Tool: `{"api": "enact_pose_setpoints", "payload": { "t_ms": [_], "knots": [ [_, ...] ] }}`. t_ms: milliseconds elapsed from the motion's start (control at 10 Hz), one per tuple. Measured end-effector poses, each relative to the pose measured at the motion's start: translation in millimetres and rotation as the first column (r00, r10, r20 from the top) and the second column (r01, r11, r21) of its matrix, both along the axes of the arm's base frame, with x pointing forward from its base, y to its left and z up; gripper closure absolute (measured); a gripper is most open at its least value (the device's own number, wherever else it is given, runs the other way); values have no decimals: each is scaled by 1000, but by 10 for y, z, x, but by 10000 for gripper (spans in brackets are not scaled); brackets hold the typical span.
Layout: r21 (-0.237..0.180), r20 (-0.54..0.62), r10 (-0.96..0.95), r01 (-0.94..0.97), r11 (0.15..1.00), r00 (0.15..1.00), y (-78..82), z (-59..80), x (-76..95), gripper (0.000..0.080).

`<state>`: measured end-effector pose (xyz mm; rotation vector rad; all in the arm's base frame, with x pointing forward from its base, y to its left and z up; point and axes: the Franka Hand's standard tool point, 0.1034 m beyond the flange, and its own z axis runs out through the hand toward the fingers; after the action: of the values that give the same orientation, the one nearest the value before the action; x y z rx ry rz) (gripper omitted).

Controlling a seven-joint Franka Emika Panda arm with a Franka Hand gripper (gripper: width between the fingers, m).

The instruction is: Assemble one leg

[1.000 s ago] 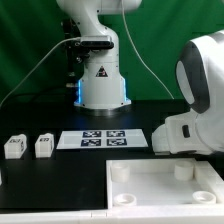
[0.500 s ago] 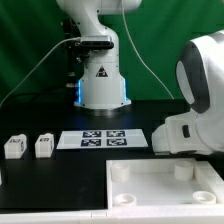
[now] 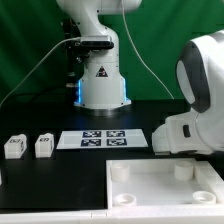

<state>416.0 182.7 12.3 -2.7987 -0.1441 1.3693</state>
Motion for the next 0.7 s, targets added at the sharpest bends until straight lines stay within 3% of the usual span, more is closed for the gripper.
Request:
{"api": "enact_pose_setpoints", "payload": {
  "t_ms": [200,400,600,700],
  "knots": [
    [24,78,24,-26,999,997,-4,248,157,506],
    [58,287,27,-46,997,958,-28,564,358,506],
    [73,445,30,-70,995,895,-118,865,411,506],
    [86,550,20,-80,993,835,-148,981,514,506]
  ]
}}
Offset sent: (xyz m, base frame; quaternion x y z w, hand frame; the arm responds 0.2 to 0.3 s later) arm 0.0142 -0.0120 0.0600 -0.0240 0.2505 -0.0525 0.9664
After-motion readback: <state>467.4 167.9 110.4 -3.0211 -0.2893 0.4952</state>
